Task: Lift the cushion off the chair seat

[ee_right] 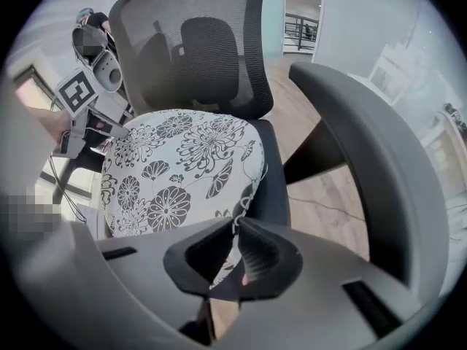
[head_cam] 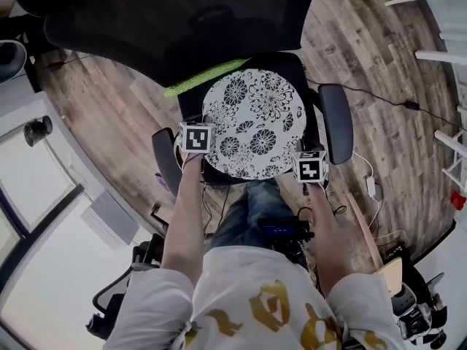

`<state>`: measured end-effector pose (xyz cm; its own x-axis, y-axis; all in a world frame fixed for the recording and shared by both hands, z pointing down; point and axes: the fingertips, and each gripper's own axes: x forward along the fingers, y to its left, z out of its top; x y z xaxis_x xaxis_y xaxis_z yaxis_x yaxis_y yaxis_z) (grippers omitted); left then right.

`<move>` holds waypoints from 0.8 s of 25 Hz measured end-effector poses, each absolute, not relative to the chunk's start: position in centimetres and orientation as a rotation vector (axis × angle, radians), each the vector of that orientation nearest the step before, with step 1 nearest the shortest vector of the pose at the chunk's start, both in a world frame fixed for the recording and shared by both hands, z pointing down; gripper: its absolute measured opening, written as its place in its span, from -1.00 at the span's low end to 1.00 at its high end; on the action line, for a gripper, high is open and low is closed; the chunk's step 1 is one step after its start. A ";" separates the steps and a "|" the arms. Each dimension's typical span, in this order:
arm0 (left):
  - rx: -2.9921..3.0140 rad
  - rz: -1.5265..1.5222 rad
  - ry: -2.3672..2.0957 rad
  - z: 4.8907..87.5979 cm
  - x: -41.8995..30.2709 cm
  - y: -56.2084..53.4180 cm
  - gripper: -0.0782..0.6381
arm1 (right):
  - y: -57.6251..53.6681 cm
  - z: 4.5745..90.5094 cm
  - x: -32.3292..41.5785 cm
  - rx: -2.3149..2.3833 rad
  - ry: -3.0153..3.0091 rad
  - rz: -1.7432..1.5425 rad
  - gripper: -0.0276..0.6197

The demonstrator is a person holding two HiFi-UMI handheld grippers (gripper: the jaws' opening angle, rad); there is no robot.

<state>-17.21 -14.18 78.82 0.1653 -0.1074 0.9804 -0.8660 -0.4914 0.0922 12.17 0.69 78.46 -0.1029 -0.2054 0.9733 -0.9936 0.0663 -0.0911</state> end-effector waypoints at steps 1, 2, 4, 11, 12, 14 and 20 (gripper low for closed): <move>1.752 1.387 -0.933 78.5 -17.3 -14.2 -0.73 | 0.8 78.1 12.0 1.270 -1.463 1.130 -0.83; 1.754 1.393 -0.934 78.2 -17.4 -14.3 -0.73 | 0.8 77.9 11.8 1.267 -1.464 1.127 -0.83; 1.762 1.393 -0.926 77.5 -17.4 -14.6 -0.73 | 0.8 77.3 11.4 1.262 -1.461 1.129 -0.83; 1.819 1.373 -0.924 75.0 -17.0 -15.6 -0.73 | -0.2 75.1 11.1 1.242 -1.487 1.104 -0.83; 1.821 1.381 -0.922 74.4 -16.9 -15.4 -0.73 | -0.1 74.6 11.3 1.245 -1.490 1.102 -0.83; 1.828 1.369 -0.913 73.4 -16.5 -14.9 -0.73 | 0.3 73.5 11.6 1.254 -1.495 1.094 -0.83; 1.868 1.368 -0.924 70.9 -16.6 -14.8 -0.73 | 0.5 70.8 12.8 1.267 -1.522 1.042 -0.83</move>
<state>-16.59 -14.80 70.90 0.2124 -0.1675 0.9627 -0.8306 -0.5500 0.0875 12.84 0.54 70.82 -0.0996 -0.2577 0.9611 -0.9892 0.1298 -0.0678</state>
